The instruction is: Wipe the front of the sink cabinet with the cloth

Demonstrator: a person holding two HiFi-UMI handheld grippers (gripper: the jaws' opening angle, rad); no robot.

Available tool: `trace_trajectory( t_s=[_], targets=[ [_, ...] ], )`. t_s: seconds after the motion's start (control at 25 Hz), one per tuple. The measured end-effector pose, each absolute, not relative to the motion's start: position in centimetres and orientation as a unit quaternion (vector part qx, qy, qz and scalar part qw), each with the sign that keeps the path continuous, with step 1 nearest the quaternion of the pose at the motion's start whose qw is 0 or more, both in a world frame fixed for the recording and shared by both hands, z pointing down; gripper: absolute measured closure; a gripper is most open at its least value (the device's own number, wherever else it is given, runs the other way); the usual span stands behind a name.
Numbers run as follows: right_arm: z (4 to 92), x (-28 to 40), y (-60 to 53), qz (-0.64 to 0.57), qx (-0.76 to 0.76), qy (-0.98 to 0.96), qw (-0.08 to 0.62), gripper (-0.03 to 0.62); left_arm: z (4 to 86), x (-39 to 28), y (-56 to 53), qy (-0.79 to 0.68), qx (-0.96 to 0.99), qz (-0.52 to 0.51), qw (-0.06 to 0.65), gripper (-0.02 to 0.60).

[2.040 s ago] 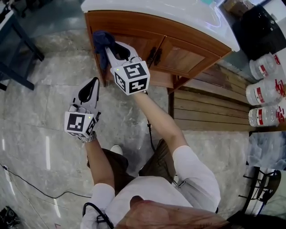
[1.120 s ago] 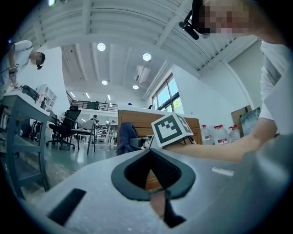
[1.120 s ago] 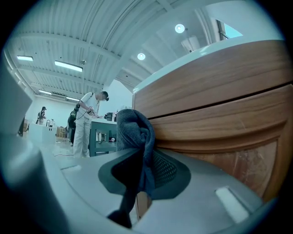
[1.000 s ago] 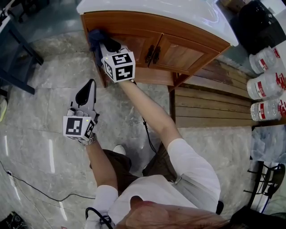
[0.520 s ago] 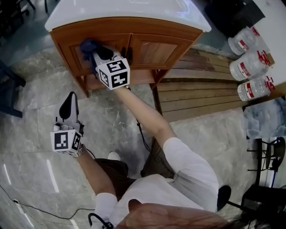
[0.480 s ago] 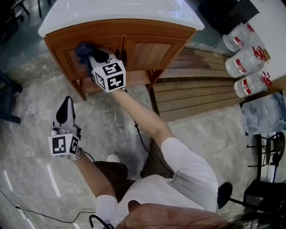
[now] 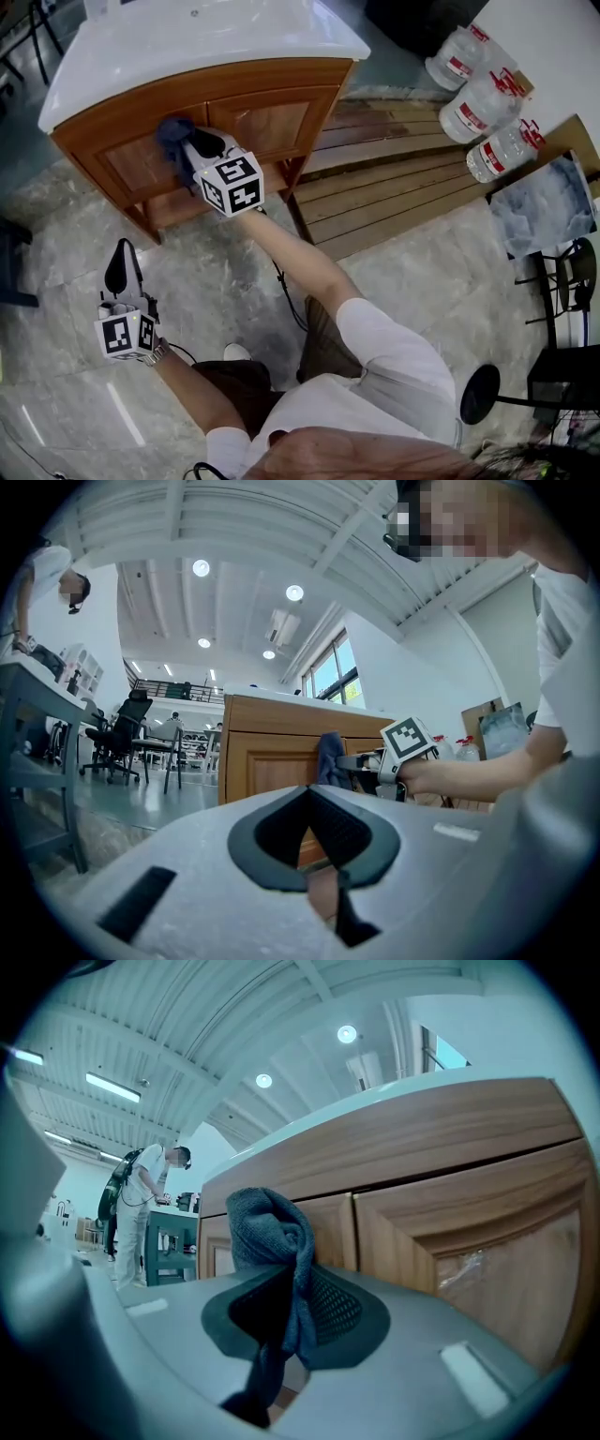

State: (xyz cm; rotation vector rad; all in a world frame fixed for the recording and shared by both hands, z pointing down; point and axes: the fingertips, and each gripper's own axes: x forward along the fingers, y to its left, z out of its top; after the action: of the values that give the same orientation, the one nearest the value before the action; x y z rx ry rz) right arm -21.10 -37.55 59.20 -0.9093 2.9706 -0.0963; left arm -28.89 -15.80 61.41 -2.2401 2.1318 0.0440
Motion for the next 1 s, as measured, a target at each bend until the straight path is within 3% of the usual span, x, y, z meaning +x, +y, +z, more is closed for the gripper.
trace_trajectory(
  t_s=[1.0],
  targets=[
    [60.0, -1.8, -46.4, -0.004, -0.44, 0.898, 0.003, 0.52, 62.9, -25.6, -19.1, 0.659, -0.752, -0.014, 0.015, 0.583]
  ],
)
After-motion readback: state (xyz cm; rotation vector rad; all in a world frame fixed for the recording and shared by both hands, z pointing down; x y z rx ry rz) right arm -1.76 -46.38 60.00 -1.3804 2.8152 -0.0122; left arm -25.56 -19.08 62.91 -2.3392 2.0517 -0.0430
